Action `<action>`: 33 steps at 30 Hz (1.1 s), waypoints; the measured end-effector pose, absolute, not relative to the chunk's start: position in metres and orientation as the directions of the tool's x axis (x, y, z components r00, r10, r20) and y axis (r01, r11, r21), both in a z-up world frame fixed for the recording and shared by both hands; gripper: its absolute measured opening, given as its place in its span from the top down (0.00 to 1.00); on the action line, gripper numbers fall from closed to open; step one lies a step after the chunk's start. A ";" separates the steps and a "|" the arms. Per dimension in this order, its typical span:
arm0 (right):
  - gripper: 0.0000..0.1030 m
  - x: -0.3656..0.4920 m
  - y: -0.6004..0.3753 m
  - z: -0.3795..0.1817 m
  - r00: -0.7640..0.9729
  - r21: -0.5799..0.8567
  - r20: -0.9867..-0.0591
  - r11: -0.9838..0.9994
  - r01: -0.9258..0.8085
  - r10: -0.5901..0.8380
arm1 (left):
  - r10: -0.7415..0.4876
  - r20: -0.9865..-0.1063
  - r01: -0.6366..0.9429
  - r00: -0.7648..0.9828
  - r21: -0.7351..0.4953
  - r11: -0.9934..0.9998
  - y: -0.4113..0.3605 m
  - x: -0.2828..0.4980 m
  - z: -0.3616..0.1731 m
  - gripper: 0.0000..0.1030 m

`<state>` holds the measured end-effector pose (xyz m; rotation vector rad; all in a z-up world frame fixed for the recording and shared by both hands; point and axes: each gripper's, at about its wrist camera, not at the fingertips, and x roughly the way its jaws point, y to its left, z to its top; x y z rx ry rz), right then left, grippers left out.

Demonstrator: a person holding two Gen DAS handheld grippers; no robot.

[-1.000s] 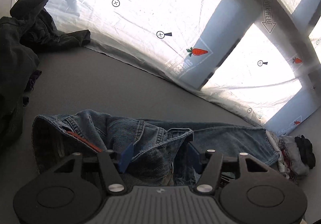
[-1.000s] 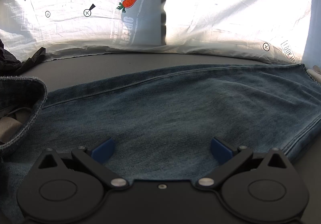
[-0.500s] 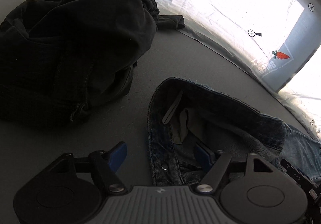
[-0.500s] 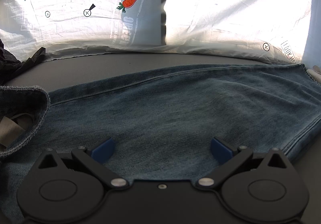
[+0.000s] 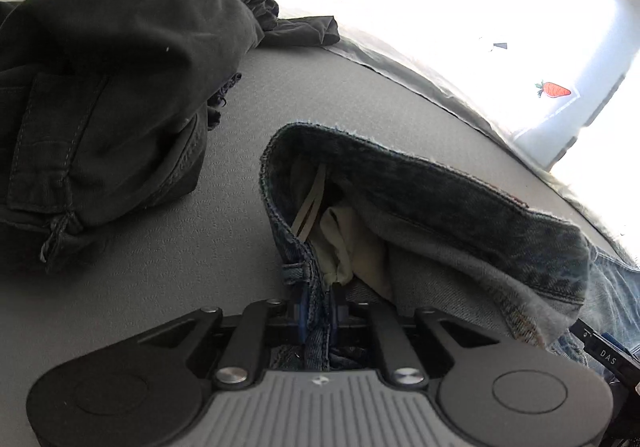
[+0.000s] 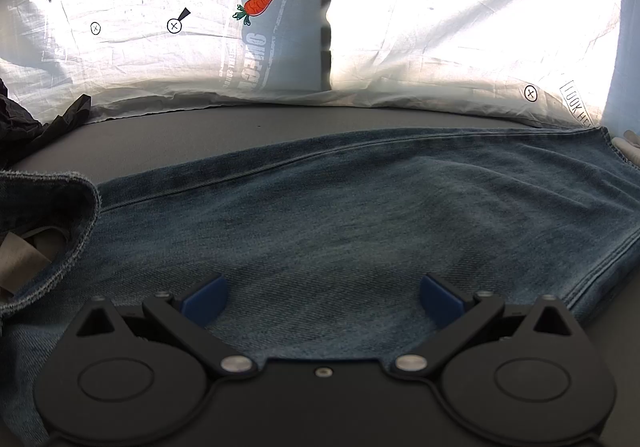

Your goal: Fold clothes

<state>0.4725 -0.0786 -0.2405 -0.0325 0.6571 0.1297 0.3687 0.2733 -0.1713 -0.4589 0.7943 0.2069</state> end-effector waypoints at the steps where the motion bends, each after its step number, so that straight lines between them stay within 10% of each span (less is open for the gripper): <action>1: 0.00 0.472 -0.079 -0.240 0.784 0.011 -0.611 0.991 -0.130 0.110 | -0.008 -0.696 -0.318 0.718 -0.339 0.885 0.269 0.367 -0.159 0.97; 11: 0.00 0.471 -0.086 -0.237 0.776 0.072 -0.613 0.989 -0.131 0.148 | -0.424 -0.477 0.043 0.770 -0.625 0.780 0.181 0.409 -0.110 1.00; 16: 0.00 0.464 -0.137 -0.224 0.745 0.514 -0.570 0.858 -0.006 0.346 | -0.430 -0.633 -0.064 0.644 -0.605 0.794 0.159 0.440 -0.163 1.00; 20: 0.00 0.456 -0.167 -0.228 0.763 0.808 -0.436 0.581 0.097 0.478 | -0.454 -0.587 -0.076 0.670 -0.663 0.745 0.173 0.433 -0.154 1.00; 23: 0.02 0.458 -0.159 -0.225 0.746 0.874 -0.380 0.475 0.097 0.547 | -0.416 -0.553 -0.061 0.722 -0.649 0.758 0.189 0.420 -0.132 0.88; 28: 0.38 0.470 -0.106 -0.222 0.619 0.883 -0.394 0.466 0.050 0.679 | -0.257 -0.563 -0.171 0.786 -0.596 0.785 0.231 0.384 -0.116 0.79; 33: 0.40 0.475 -0.062 -0.223 0.511 0.814 -0.512 0.580 0.032 0.690 | -0.074 -0.664 -0.388 0.744 -0.520 0.761 0.272 0.350 -0.135 0.64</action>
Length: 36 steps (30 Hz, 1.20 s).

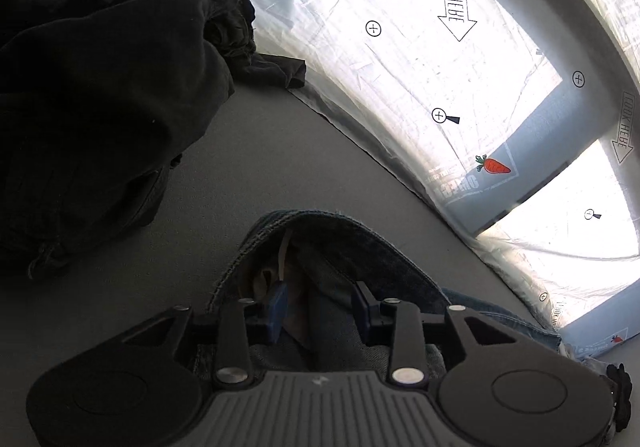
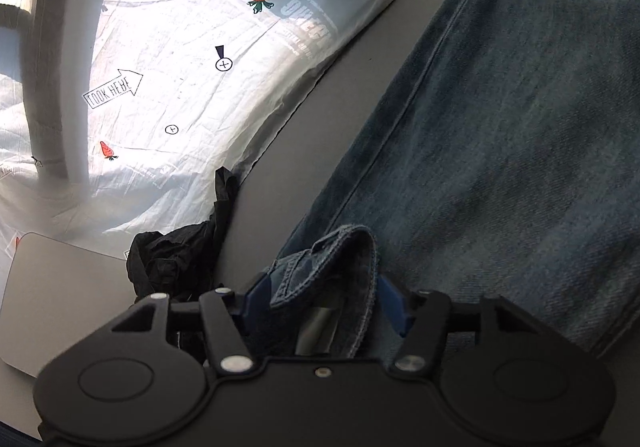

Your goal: Fold clothes

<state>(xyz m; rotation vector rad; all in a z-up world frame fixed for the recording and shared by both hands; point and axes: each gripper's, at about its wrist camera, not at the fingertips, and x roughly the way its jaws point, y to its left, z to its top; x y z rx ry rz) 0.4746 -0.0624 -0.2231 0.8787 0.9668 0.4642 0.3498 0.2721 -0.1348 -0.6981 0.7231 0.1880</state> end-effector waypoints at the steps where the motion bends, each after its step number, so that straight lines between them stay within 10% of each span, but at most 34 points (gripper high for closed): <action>1: 0.40 0.474 -0.058 -0.225 0.499 0.805 -0.530 0.592 0.042 0.685 | -0.058 -0.684 -0.417 0.727 -0.507 0.755 0.276 0.347 -0.141 0.63; 11: 0.23 0.479 -0.060 -0.239 0.497 0.854 -0.509 0.482 0.193 0.702 | -0.032 -0.731 -0.452 0.682 -0.456 0.767 0.295 0.355 -0.178 0.32; 13: 0.23 0.485 -0.056 -0.241 0.478 0.866 -0.494 0.462 0.193 0.726 | -0.038 -0.720 -0.430 0.693 -0.455 0.780 0.295 0.361 -0.179 0.34; 15: 0.31 0.489 -0.050 -0.242 0.457 0.866 -0.496 0.462 0.193 0.738 | -0.081 -0.711 -0.410 0.698 -0.490 0.769 0.293 0.368 -0.181 0.76; 19: 0.90 0.490 -0.043 -0.243 0.446 0.851 -0.522 0.484 0.205 0.727 | -0.149 -0.667 -0.352 0.730 -0.553 0.755 0.284 0.375 -0.171 0.91; 36: 0.94 0.492 -0.214 -0.165 0.653 0.894 -0.334 0.447 -0.009 0.680 | -0.392 -0.381 0.044 0.837 -0.667 0.743 0.111 0.422 -0.009 0.92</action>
